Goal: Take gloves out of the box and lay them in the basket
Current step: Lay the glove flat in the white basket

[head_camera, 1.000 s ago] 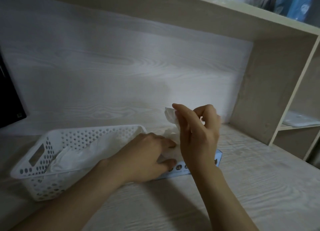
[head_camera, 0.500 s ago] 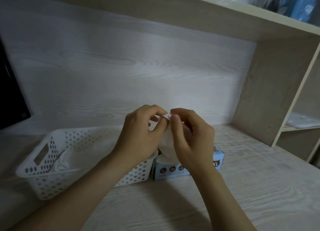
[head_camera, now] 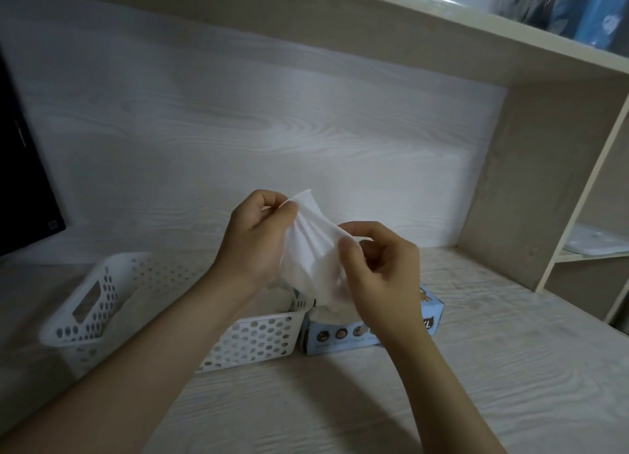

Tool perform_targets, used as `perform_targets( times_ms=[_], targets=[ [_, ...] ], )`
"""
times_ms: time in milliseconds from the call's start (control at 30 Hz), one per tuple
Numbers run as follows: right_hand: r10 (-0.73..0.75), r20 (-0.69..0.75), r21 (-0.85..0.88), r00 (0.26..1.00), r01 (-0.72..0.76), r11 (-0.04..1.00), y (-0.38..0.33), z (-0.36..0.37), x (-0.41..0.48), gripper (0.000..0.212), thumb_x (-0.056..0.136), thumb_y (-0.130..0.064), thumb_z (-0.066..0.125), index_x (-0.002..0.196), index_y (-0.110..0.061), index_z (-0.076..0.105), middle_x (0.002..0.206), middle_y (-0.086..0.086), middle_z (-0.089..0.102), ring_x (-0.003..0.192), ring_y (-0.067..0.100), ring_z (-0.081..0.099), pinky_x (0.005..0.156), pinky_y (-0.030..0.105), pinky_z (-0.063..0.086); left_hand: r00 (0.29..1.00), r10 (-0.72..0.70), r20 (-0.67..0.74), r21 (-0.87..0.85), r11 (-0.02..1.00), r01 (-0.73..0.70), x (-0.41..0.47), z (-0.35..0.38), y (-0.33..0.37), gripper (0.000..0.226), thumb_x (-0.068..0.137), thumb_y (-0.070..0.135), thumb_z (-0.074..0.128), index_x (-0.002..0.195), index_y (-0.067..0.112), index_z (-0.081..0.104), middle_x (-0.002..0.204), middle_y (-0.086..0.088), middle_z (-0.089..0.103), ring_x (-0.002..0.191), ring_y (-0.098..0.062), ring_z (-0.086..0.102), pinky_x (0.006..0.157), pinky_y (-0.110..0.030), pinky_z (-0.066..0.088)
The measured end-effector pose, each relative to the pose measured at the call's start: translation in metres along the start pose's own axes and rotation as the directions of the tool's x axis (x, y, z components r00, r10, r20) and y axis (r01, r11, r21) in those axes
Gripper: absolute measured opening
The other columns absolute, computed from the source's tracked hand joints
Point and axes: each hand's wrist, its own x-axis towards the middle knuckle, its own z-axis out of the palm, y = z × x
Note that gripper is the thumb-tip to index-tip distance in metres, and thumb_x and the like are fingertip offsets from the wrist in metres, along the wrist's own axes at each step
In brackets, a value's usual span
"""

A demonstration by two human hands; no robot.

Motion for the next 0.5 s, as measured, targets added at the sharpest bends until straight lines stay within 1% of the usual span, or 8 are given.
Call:
perform_targets(
  times_ms=[67, 100, 167, 233, 267, 333, 433, 500],
  targets=[
    [0.088, 0.057, 0.154, 0.994, -0.096, 0.983, -0.004, -0.002, 0.002, 0.027, 0.096, -0.002, 0.062, 0.095, -0.02, 0.081, 0.06, 0.011, 0.067, 0.055, 0.021, 0.058, 0.054, 0.037, 0.045, 0.997, -0.072, 0.033, -0.069, 0.995, 0.074, 0.002, -0.002, -0.001, 0.01, 0.101, 0.012, 0.06, 0.098, 0.013, 0.069, 0.092, -0.004, 0.071, 0.082, -0.017, 0.066, 0.068, -0.028, 0.051],
    [0.125, 0.086, 0.228, 0.988, -0.142, 0.963, -0.006, -0.003, 0.003, 0.026, 0.093, -0.002, 0.062, 0.095, -0.02, 0.082, 0.067, 0.018, 0.069, 0.061, 0.026, 0.061, 0.058, 0.04, 0.048, 0.993, -0.096, 0.069, -0.084, 0.991, 0.101, 0.003, -0.004, -0.002, 0.012, 0.098, 0.013, 0.06, 0.097, 0.009, 0.071, 0.093, -0.008, 0.072, 0.085, -0.021, 0.067, 0.072, -0.033, 0.051],
    [0.174, 0.129, 0.314, 0.976, -0.207, 0.927, -0.008, -0.005, 0.005, 0.028, 0.085, -0.007, 0.06, 0.095, -0.018, 0.082, 0.078, 0.033, 0.067, 0.07, 0.033, 0.06, 0.065, 0.045, 0.049, 0.976, -0.134, 0.17, -0.046, 0.988, 0.144, 0.004, -0.008, -0.001, 0.027, 0.09, 0.025, 0.062, 0.09, -0.001, 0.068, 0.086, -0.011, 0.067, 0.081, -0.025, 0.062, 0.075, -0.039, 0.046],
    [0.199, 0.171, 0.343, 0.965, -0.248, 0.906, -0.009, -0.006, 0.005, 0.031, 0.082, -0.008, 0.058, 0.099, -0.017, 0.082, 0.079, 0.04, 0.061, 0.073, 0.034, 0.056, 0.069, 0.047, 0.047, 0.962, -0.163, 0.218, 0.018, 0.986, 0.163, 0.002, -0.01, 0.001, 0.033, 0.09, 0.035, 0.067, 0.08, 0.004, 0.065, 0.079, -0.006, 0.061, 0.075, -0.021, 0.058, 0.073, -0.038, 0.042],
    [0.211, 0.199, 0.358, 0.957, -0.272, 0.893, -0.01, -0.007, 0.004, 0.031, 0.083, -0.008, 0.058, 0.101, -0.017, 0.082, 0.081, 0.044, 0.058, 0.075, 0.036, 0.054, 0.07, 0.048, 0.046, 0.964, -0.154, 0.218, 0.034, 0.988, 0.15, 0.001, -0.011, 0.002, 0.033, 0.092, 0.036, 0.07, 0.077, 0.007, 0.069, 0.079, -0.003, 0.067, 0.075, -0.021, 0.062, 0.073, -0.036, 0.046],
    [0.22, 0.259, 0.392, 0.941, -0.311, 0.866, -0.013, -0.009, 0.004, 0.031, 0.084, -0.008, 0.06, 0.107, -0.016, 0.08, 0.087, 0.051, 0.054, 0.078, 0.039, 0.056, 0.072, 0.051, 0.048, 0.973, -0.108, 0.203, 0.047, 0.994, 0.1, 0.0, -0.012, 0.004, 0.026, 0.095, 0.035, 0.073, 0.084, 0.013, 0.081, 0.088, -0.003, 0.079, 0.083, -0.018, 0.073, 0.079, -0.035, 0.055],
    [0.223, 0.329, 0.39, 0.917, -0.348, 0.853, -0.018, -0.012, 0.003, 0.033, 0.088, -0.006, 0.066, 0.117, -0.019, 0.077, 0.093, 0.046, 0.063, 0.079, 0.042, 0.064, 0.074, 0.052, 0.056, 0.99, -0.052, 0.134, 0.086, 0.995, 0.041, 0.003, -0.013, 0.004, 0.022, 0.1, 0.032, 0.068, 0.09, 0.017, 0.081, 0.09, -0.003, 0.079, 0.081, -0.014, 0.073, 0.077, -0.032, 0.056],
    [0.246, 0.389, 0.331, 0.888, -0.384, 0.862, -0.018, -0.011, 0.002, 0.041, 0.093, 0.003, 0.067, 0.125, -0.022, 0.074, 0.088, 0.034, 0.07, 0.079, 0.039, 0.069, 0.076, 0.05, 0.058, 0.999, -0.015, 0.051, 0.16, 0.987, 0.007, 0.008, -0.015, 0.0, 0.022, 0.103, 0.031, 0.063, 0.091, 0.019, 0.077, 0.088, 0.001, 0.076, 0.082, -0.011, 0.07, 0.078, -0.031, 0.054]
  ],
)
